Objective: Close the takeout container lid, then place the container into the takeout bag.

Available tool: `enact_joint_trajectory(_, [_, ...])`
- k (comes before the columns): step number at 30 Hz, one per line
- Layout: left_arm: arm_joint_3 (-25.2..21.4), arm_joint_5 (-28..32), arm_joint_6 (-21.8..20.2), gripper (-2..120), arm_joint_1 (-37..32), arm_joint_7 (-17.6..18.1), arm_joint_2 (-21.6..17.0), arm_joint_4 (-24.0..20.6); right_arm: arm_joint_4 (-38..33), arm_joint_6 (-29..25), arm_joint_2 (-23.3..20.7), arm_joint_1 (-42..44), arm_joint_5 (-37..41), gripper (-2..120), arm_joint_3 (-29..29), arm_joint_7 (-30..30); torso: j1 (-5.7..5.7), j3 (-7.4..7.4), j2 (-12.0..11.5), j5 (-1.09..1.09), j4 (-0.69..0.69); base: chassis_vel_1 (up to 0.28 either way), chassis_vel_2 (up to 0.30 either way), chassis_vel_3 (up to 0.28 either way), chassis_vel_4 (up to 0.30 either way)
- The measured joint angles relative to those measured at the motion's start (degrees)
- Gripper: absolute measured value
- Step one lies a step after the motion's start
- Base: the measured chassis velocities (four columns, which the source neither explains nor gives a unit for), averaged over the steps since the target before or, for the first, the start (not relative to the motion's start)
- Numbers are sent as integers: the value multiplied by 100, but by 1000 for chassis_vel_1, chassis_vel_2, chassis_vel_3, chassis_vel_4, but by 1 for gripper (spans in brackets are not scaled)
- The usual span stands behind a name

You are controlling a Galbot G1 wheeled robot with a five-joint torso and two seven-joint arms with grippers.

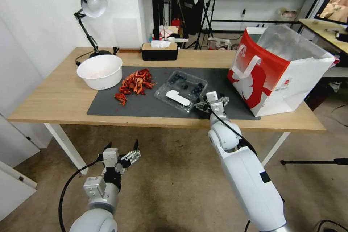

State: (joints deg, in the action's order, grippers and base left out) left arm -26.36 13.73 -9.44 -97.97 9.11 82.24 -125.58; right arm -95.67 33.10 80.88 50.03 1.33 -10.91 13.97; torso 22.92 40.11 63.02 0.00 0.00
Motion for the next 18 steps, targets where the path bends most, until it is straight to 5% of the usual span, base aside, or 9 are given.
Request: enact_joint_trajectory(18, [-1,-40,118,100,-27,5,40,34,-36,-17,226,31,-65,100,203,-44,-1,0,1,0,0,0,0,0,0])
